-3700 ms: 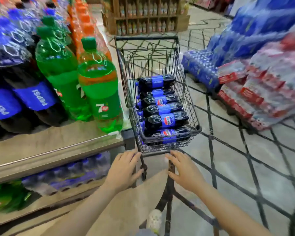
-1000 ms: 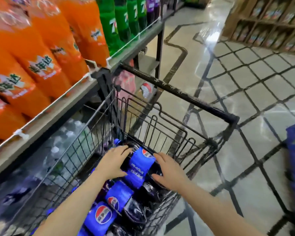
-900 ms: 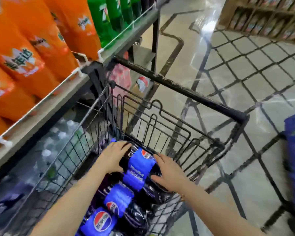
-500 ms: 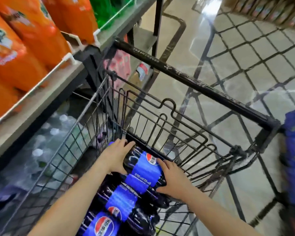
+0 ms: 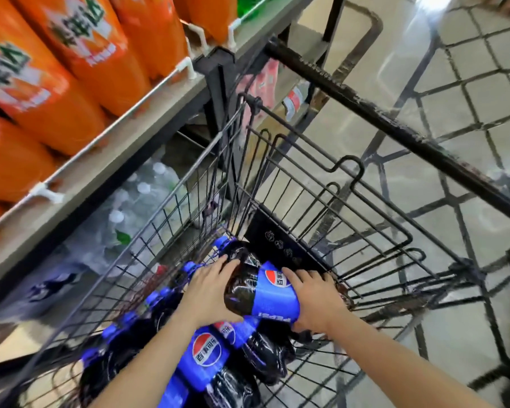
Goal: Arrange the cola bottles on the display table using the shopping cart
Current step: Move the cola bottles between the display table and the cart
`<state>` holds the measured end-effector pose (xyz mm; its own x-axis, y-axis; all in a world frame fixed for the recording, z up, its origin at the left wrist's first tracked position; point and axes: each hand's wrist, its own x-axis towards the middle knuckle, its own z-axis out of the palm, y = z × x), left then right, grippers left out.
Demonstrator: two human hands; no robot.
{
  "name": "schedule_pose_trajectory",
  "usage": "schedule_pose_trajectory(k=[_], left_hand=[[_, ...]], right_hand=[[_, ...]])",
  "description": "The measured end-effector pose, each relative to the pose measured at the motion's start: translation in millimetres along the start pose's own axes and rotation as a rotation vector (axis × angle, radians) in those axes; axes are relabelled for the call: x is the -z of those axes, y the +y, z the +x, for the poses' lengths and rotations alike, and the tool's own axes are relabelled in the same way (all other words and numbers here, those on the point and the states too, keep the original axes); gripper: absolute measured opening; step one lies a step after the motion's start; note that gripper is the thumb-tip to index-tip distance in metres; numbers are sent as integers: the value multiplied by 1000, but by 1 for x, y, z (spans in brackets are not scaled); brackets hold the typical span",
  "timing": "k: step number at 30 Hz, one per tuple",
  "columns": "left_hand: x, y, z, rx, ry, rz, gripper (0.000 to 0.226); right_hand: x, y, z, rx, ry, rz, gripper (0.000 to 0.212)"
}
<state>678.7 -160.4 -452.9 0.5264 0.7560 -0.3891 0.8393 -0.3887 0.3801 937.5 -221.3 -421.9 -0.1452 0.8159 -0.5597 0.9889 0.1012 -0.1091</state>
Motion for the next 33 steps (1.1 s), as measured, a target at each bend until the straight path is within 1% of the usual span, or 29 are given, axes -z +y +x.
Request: schedule_pose_trajectory(k=[4, 6, 12, 17, 23, 26, 29, 33], left_hand=[[9, 1, 14, -39, -30, 54, 128], [12, 6, 12, -51, -5, 75, 125], [35, 16, -23, -104, 236, 134, 119], [85, 32, -53, -103, 344, 158, 119], [129, 70, -104, -212, 522, 212, 110], [130, 91, -140, -285, 587, 245, 110], [120, 113, -180, -359, 625, 287, 112], [91, 142, -231, -445, 618, 322, 112]], right_hand=[[3, 1, -2, -33, 25, 30, 117], [0, 2, -6, -41, 43, 38, 117], [17, -5, -26, 31, 174, 36, 117], [53, -17, -54, 54, 342, 21, 114], [79, -31, -121, 48, 559, 1, 111], [72, -41, -170, 13, 632, -5, 109], [52, -51, -221, -34, 637, -10, 111], [3, -63, -283, -86, 641, 27, 111]])
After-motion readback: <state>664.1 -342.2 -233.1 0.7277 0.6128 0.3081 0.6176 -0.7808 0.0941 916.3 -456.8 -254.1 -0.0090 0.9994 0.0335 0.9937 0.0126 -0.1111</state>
